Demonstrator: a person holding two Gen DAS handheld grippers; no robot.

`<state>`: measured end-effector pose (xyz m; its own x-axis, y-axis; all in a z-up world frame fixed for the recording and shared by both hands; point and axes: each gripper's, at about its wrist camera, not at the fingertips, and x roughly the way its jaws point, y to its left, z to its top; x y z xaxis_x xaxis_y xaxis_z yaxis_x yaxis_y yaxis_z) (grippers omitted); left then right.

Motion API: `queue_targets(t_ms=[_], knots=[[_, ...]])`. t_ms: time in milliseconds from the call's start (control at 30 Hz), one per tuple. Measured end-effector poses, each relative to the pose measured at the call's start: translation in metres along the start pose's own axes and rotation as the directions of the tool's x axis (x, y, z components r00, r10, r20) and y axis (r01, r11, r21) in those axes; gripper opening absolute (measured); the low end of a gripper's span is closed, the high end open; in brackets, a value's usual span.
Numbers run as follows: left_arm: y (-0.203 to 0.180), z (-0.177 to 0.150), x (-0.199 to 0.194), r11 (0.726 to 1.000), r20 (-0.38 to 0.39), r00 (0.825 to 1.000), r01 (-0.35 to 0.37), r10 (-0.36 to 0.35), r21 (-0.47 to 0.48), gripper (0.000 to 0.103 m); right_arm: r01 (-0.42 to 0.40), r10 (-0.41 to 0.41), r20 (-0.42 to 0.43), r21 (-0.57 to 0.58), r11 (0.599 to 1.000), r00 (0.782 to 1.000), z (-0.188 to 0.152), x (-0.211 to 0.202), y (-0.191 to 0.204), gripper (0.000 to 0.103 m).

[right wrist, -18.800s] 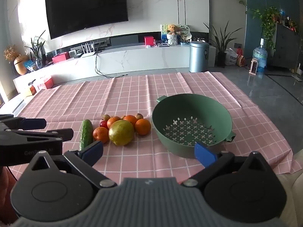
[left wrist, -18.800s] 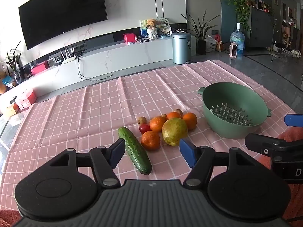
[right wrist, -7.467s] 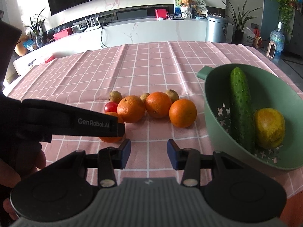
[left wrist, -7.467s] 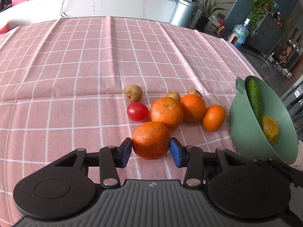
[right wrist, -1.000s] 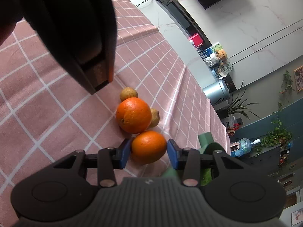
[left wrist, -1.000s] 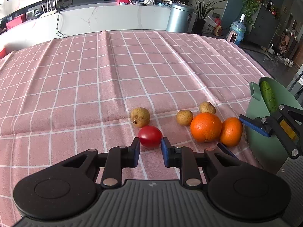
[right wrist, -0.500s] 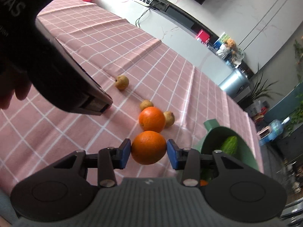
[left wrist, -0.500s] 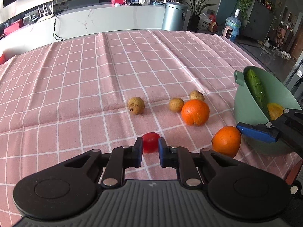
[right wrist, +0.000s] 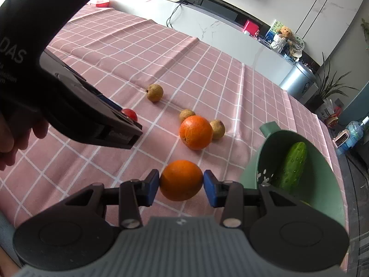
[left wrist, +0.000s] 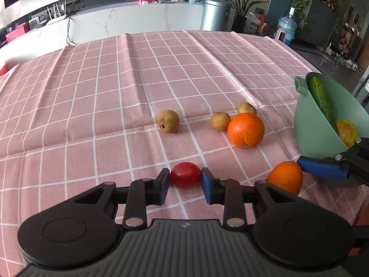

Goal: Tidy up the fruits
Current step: 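Carry the tomato with the left tool while the right tool carries the orange to the colander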

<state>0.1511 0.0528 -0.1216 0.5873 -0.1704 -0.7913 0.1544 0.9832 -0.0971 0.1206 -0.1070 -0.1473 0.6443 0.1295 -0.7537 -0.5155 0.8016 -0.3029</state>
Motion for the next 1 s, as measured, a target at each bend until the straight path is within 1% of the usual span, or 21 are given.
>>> queue_targets(t_ms=[133, 233, 367, 433, 567, 633, 733, 833, 1000], knots=[[-0.003, -0.001, -0.002, 1.0, 0.003, 1.0, 0.006, -0.006, 0.011, 0.032, -0.007, 0.007, 0.001, 0.009, 1.0, 1.0, 0.0, 0.002, -0.002, 0.039], [-0.006, -0.001, -0.011, 1.0, 0.021, 1.0, 0.023, -0.023, 0.009, 0.032, -0.016, 0.015, 0.029, 0.039, 0.999, 0.999, 0.002, -0.005, -0.007, 0.039], [-0.014, 0.006, -0.029, 0.997, 0.056, 0.996, 0.073, -0.072, -0.008, 0.032, -0.055, 0.044, 0.087, 0.127, 0.99, 0.995, 0.002, -0.028, -0.024, 0.039], [-0.021, 0.01, -0.038, 0.995, 0.072, 0.992, 0.102, -0.101, -0.003, 0.032, -0.062, 0.042, 0.114, 0.178, 0.982, 0.993, 0.0, -0.041, -0.036, 0.039], [-0.041, 0.022, -0.055, 0.988, 0.089, 0.984, 0.153, -0.154, 0.01, 0.032, -0.058, 0.015, 0.149, 0.289, 0.956, 0.989, -0.011, -0.067, -0.066, 0.039], [-0.052, 0.03, -0.062, 0.982, 0.096, 0.977, 0.187, -0.188, 0.022, 0.032, -0.051, 0.001, 0.151, 0.33, 0.942, 0.989, -0.018, -0.076, -0.082, 0.039], [-0.073, 0.04, -0.069, 0.976, 0.109, 0.971, 0.208, -0.214, 0.067, 0.032, -0.036, -0.019, 0.141, 0.379, 0.924, 0.99, -0.027, -0.083, -0.105, 0.039], [-0.097, 0.051, -0.067, 0.968, 0.099, 0.967, 0.222, -0.234, 0.114, 0.032, -0.036, -0.028, 0.139, 0.437, 0.899, 0.99, -0.036, -0.086, -0.13, 0.039], [-0.127, 0.06, -0.049, 0.961, 0.064, 0.97, 0.222, -0.235, 0.164, 0.032, -0.083, -0.01, 0.17, 0.531, 0.843, 0.985, -0.046, -0.083, -0.169, 0.039]])
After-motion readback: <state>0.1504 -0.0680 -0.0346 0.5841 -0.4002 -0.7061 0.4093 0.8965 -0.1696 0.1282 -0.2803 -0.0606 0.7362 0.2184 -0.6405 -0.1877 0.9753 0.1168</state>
